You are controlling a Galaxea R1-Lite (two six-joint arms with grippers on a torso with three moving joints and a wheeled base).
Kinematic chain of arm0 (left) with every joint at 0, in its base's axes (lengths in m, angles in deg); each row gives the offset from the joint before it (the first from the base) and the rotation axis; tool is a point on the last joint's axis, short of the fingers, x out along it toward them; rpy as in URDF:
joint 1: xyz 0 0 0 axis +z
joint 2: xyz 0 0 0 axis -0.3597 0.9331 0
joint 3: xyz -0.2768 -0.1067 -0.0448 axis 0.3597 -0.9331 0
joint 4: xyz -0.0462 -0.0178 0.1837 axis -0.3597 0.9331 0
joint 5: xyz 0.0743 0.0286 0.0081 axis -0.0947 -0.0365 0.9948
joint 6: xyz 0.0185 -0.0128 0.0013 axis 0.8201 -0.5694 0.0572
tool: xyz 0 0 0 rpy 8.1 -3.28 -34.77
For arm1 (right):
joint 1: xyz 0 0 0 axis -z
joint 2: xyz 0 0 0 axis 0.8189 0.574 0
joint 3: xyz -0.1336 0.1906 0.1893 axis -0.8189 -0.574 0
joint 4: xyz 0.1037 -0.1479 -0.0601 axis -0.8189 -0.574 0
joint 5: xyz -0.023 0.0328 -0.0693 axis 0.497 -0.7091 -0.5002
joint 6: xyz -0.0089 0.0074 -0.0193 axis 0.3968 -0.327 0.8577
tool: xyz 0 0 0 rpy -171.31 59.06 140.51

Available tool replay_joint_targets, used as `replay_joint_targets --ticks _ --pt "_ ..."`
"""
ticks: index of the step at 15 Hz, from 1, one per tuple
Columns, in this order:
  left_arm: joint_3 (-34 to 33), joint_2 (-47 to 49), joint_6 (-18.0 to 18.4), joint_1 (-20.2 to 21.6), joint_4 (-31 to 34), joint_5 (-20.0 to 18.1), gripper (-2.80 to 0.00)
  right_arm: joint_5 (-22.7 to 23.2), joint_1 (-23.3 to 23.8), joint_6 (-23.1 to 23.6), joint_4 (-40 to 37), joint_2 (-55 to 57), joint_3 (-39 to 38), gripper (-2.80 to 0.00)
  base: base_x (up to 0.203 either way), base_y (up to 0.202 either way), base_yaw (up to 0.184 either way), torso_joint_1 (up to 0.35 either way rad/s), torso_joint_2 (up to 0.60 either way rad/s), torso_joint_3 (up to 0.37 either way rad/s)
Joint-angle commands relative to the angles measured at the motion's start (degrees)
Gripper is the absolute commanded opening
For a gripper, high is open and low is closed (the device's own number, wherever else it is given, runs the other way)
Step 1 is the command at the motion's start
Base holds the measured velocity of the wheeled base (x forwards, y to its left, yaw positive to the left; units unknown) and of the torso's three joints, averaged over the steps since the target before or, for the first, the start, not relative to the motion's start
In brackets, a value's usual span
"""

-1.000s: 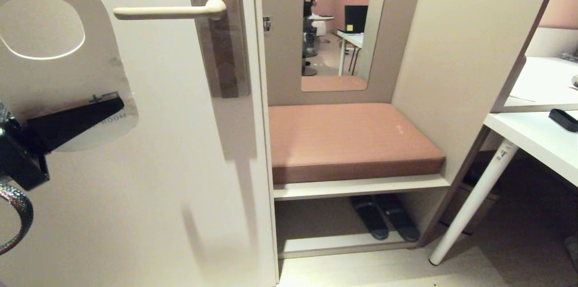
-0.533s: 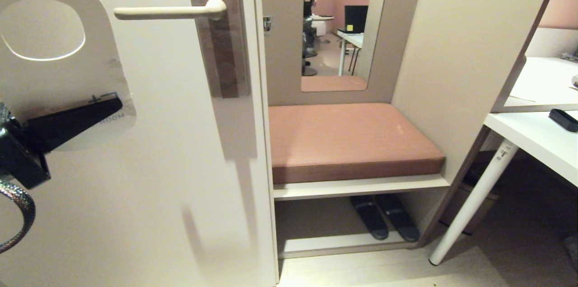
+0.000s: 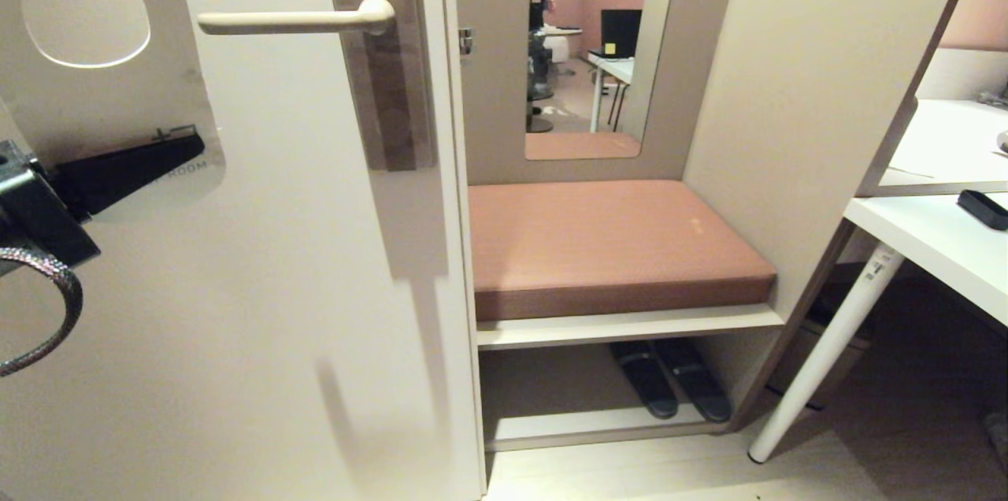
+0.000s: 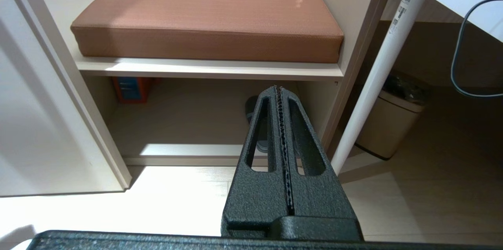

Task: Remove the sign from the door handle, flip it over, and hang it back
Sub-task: Hang the sign back with the other side facing out

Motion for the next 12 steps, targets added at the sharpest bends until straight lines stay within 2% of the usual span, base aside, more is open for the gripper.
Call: replay_joint_targets --ticks 1,4,8,12 --pt "2.46 2.88 -0.06 0.72 -0.21 -0.05 -2.80 0.04 0.01 0.02 -0.02 0.07 -0.01 -2.80 0.000 0.000 0.000 0.000 0.00 0.000" --pt "4.57 4.38 -0.16 1.02 -0.21 2.60 -2.80 0.04 0.01 0.02 -0.02 0.07 -0.01 -2.80 0.000 0.000 0.000 0.000 0.00 0.000" --pt "3.00 2.18 -0.41 2.03 0.20 4.35 -2.80 0.04 0.01 0.02 -0.02 0.07 -0.01 -2.80 0.000 0.000 0.000 0.000 0.00 0.000" --pt "1.59 1.99 -0.86 2.87 0.46 9.44 -2.80 0.04 0.01 0.02 -0.02 0.07 -0.01 -2.80 0.000 0.000 0.000 0.000 0.00 0.000"
